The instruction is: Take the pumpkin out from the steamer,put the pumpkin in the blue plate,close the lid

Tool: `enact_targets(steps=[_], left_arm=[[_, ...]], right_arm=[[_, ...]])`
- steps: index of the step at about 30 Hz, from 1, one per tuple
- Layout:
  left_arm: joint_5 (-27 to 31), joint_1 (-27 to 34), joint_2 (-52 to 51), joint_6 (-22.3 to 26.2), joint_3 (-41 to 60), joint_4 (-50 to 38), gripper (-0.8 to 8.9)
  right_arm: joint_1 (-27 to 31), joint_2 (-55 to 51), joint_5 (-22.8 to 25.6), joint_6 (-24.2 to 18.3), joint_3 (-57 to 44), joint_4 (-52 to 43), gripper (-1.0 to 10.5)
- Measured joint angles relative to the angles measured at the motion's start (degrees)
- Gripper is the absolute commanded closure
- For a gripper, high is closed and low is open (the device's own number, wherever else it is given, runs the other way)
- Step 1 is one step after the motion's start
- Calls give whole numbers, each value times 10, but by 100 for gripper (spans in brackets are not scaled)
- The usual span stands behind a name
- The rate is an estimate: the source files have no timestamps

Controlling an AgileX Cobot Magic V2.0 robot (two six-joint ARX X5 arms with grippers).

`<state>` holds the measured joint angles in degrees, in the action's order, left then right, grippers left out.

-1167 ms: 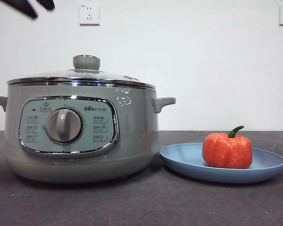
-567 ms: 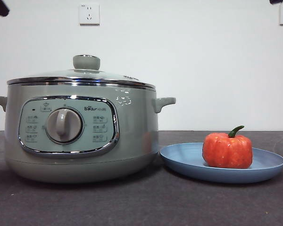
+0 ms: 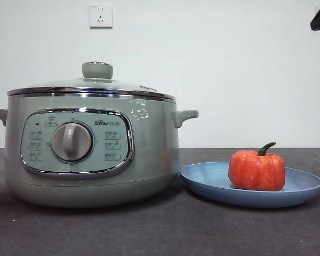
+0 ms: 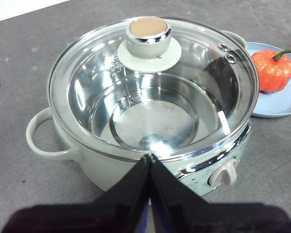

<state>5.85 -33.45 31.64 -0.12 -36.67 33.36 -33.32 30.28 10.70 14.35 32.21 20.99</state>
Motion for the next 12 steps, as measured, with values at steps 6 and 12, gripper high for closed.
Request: enact_targets(steps=[6,12], left_arm=[[0,0,-1,-1,0,0,817],[-15,18,-63,-1,0,23,817]], right_arm=[[0,0,0,0,0,23,963],[0,0,0,0,0,42,963]])
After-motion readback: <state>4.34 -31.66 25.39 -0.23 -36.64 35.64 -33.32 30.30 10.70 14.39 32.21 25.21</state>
